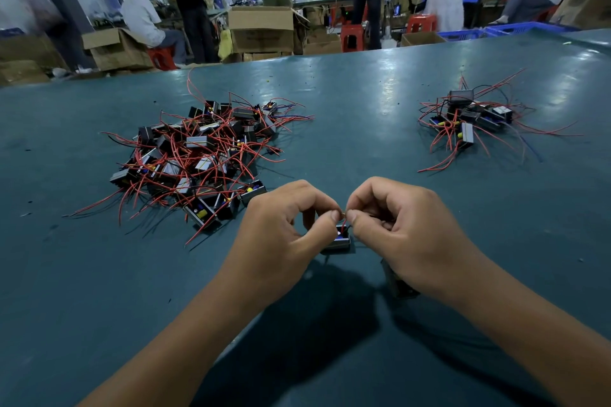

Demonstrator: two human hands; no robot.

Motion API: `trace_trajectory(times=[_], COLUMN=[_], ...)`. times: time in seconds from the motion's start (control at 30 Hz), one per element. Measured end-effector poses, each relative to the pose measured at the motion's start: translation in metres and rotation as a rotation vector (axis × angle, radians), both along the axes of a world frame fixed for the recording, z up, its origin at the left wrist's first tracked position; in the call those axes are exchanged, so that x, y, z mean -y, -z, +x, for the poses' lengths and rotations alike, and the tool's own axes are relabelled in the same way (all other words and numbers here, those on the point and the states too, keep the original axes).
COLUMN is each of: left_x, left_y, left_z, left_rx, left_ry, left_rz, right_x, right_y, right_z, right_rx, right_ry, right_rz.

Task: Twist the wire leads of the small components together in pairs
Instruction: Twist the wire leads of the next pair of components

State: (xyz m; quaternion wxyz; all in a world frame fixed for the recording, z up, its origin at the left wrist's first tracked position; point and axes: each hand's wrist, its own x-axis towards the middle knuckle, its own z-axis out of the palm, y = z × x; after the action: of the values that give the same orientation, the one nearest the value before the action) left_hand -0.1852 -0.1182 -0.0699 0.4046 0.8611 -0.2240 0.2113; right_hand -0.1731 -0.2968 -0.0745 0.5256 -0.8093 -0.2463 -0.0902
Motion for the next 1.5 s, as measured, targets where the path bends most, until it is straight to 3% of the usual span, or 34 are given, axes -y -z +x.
trace_trajectory(times=[0.3,0.97,1.33,1.5], left_x=[0.005,0.0,0.006,0.008], left_y=[-0.003,-0.004,0.002,0.001], left_z=[-0.002,0.0,0.002,0.001], left_rx=[-0.302,-0.367,-0.496,-0.472], left_ry=[0.145,0.167,0.16,0.134], left_rz=[-0.369,-0.434,-0.594,-0.538], right_x=[0.004,-0.001,-0.001,-0.001], right_y=[-0.006,-0.01,-0.011,-0.012], right_z=[-0.001,-0.002,-0.006,-0.005], right_rx=[-0.029,-0.094,0.134,0.056], right_ry=[-0.056,-0.148,-0.03,-0.021], right_rz=[0.012,0.089,-0.1,-0.076])
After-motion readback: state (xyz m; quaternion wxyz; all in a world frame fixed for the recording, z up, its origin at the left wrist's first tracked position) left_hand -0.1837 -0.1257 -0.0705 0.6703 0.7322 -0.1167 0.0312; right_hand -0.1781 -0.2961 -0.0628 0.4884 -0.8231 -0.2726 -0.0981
